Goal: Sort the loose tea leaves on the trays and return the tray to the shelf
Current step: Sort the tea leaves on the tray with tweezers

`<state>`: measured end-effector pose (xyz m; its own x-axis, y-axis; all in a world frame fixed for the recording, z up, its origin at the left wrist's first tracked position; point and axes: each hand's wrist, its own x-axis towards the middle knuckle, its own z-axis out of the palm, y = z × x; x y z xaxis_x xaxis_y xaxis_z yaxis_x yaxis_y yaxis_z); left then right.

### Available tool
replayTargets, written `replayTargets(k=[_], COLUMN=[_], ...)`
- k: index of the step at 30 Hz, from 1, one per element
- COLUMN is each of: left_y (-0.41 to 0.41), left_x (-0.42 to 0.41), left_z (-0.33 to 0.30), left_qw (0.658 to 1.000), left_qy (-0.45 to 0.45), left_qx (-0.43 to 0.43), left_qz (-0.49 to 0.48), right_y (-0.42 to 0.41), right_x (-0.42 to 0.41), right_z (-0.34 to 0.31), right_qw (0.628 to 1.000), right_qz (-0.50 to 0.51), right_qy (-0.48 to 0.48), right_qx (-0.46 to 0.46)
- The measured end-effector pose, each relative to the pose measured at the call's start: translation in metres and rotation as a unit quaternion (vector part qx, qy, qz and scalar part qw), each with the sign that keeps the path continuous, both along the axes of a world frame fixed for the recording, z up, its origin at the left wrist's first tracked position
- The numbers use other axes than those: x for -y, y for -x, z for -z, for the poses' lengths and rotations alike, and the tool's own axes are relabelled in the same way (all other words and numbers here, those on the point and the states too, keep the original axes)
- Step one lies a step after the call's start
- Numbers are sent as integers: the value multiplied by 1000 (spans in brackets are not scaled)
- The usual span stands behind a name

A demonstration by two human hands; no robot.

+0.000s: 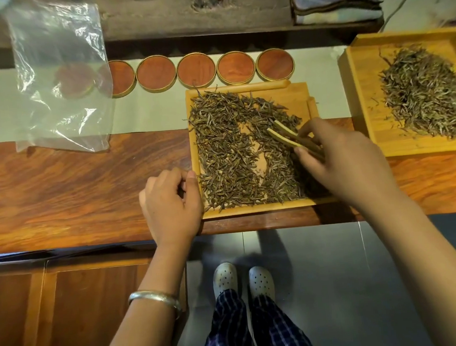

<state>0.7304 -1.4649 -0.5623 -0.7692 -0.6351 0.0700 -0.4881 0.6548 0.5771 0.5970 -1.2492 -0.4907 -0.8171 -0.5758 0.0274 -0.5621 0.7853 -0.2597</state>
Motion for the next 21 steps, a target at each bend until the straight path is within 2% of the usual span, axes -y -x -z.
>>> replayTargets(k=[14,21], left_y=[0,-1], left_x=[-2,-1], left_z=[0,1], left_qw=[1000,1000], left_qy=[0,-5], left_qx=[-10,-9], left_qz=[-2,-9], right_y=[23,29], right_x=[-1,7], right_z=[10,13], right_qw=[998,999], right_qz=[50,35], right_qy=[12,9], right_qx=[-27,-11])
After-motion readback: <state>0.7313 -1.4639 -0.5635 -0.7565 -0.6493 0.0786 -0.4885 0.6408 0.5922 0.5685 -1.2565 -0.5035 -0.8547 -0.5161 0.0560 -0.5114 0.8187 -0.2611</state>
